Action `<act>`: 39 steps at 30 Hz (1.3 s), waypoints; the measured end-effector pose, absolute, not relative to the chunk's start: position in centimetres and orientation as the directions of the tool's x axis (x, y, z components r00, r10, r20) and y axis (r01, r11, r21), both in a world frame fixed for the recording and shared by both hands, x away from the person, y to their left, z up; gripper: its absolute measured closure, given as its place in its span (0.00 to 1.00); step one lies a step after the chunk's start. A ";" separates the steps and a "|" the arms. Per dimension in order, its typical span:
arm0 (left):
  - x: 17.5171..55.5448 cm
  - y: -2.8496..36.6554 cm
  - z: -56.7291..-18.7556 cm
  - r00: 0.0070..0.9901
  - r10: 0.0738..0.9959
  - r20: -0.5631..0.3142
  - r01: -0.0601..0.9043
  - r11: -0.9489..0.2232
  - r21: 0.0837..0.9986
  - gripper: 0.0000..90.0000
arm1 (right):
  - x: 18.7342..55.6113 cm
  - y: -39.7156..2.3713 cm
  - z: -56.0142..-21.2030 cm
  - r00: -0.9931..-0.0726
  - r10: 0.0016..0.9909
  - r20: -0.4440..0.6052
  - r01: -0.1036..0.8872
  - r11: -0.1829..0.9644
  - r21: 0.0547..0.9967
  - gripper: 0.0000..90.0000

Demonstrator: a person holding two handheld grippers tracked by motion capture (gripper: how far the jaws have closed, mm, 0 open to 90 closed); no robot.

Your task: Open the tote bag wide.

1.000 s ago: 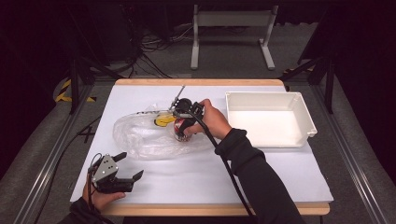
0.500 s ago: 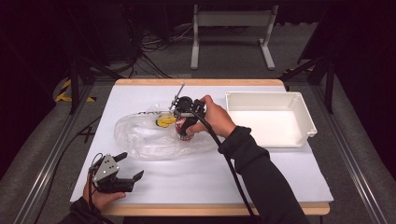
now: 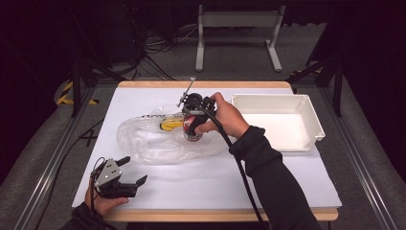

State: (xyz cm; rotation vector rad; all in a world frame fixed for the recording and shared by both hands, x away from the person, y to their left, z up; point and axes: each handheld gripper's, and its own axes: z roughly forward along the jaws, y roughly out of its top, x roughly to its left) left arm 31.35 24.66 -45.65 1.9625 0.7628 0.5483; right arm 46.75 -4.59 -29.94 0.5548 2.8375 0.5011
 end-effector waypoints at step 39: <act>31.6 24.9 -45.7 0.728 0.684 0.040 0.295 -0.366 0.883 0.12 | 45.1 -12.1 -26.2 -0.865 0.465 -0.188 0.371 0.846 0.384 0.28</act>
